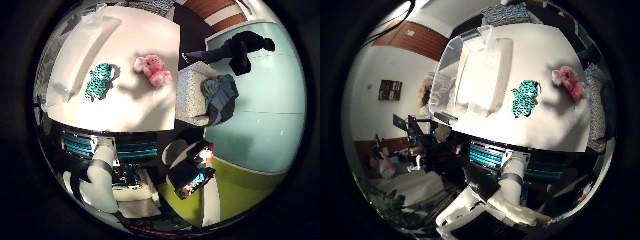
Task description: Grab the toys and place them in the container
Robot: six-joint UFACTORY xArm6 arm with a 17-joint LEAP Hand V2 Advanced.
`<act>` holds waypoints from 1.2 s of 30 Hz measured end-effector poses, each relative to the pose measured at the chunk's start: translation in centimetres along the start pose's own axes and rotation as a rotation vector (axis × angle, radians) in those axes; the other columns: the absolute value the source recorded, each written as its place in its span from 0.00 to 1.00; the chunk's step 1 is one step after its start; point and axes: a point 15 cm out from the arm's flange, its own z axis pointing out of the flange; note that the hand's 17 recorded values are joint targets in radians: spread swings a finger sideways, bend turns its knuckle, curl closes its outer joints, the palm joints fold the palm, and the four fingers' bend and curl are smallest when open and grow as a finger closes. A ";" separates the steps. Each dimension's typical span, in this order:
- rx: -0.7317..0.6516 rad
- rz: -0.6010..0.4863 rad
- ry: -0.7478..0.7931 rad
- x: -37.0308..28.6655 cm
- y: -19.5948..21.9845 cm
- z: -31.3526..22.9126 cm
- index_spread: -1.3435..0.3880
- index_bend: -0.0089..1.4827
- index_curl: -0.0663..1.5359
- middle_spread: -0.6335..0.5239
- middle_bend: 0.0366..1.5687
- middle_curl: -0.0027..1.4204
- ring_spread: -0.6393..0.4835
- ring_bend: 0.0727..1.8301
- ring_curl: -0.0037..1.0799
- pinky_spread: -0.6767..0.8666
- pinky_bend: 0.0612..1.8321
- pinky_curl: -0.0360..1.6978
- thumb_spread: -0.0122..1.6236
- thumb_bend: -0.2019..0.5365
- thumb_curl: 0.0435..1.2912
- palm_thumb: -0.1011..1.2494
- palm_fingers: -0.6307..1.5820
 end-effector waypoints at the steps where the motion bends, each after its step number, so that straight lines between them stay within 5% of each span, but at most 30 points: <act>1: 0.005 0.000 0.002 0.1 -0.2 -0.2 0.59 0.11 0.20 0.67 0.10 0.22 0.76 0.19 0.22 0.72 0.31 0.18 0.60 0.23 0.20 0.37 0.30; 17: 0.003 0.081 0.009 5.2 -6.0 -1.7 0.60 0.11 0.19 0.66 0.11 0.23 0.76 0.18 0.23 0.71 0.31 0.18 0.60 0.23 0.20 0.37 0.30; 36: -0.043 0.266 -0.013 14.8 -11.0 7.9 0.62 0.11 0.20 0.66 0.11 0.23 0.77 0.16 0.23 0.72 0.27 0.18 0.60 0.23 0.20 0.37 0.30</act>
